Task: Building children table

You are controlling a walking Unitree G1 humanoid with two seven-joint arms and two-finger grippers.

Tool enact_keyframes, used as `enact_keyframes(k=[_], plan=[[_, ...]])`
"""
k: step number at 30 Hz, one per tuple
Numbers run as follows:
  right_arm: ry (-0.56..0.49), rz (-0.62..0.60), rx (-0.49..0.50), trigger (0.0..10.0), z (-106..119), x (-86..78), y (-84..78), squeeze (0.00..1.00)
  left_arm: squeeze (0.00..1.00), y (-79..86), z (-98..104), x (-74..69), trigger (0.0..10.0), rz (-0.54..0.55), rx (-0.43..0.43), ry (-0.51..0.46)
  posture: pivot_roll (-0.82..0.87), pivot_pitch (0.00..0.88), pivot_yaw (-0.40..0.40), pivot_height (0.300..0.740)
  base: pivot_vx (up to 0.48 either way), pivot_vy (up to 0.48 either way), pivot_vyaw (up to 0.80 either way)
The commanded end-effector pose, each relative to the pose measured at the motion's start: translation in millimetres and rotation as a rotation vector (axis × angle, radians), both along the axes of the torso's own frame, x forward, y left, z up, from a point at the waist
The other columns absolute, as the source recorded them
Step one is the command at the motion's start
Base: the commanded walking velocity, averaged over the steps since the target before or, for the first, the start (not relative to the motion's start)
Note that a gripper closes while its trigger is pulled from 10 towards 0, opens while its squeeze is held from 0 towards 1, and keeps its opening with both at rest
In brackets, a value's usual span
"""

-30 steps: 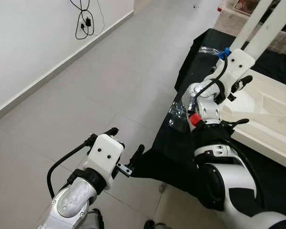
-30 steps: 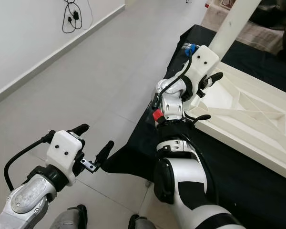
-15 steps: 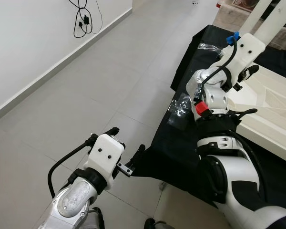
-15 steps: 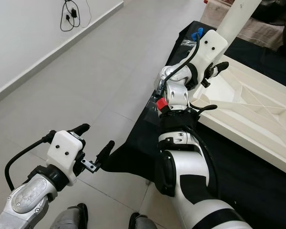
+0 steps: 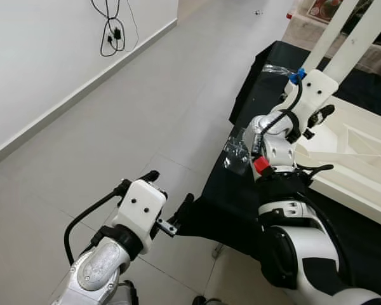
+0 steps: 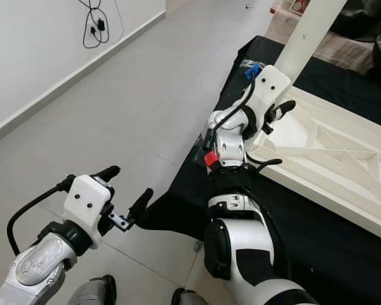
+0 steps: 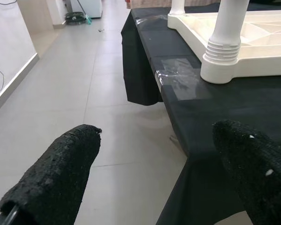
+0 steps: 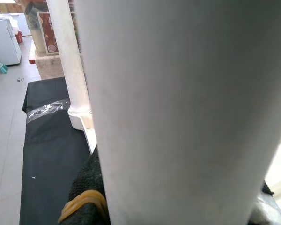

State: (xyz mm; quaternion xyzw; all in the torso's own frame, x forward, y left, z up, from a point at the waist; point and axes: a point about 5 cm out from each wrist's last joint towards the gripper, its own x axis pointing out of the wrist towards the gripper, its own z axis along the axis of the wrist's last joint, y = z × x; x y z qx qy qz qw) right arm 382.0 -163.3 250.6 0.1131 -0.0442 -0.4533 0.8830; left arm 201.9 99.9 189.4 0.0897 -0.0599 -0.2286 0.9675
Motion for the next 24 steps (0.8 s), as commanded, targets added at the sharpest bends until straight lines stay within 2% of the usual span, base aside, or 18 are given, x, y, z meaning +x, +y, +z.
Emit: enact_keyframes(k=[1, 12, 24], plan=[[0.203, -0.02, 0.118, 10.0, -52.9, -4.2, -5.0, 0.0, 0.0, -2.2, -2.5, -2.6, 10.0, -0.009, 0.002, 0.01, 0.17, 0.192, -0.115, 0.74, 0.0, 0.0, 0.0], [0.248, 0.015, 0.157, 10.0, -66.7, -3.6, 2.5, 0.0, 0.0, -2.3, -2.3, -2.9, 10.0, -0.01, 0.006, 0.009, 0.17, 0.196, -0.117, 0.74, 0.0, 0.0, 0.0], [0.316, -0.006, 0.224, 10.0, -84.9, -7.3, 0.0, 0.0, 0.0, -3.7, -2.4, -2.9, 10.0, -0.015, 0.002, 0.008, 0.17, 0.196, -0.116, 0.74, 0.0, 0.0, 0.0]])
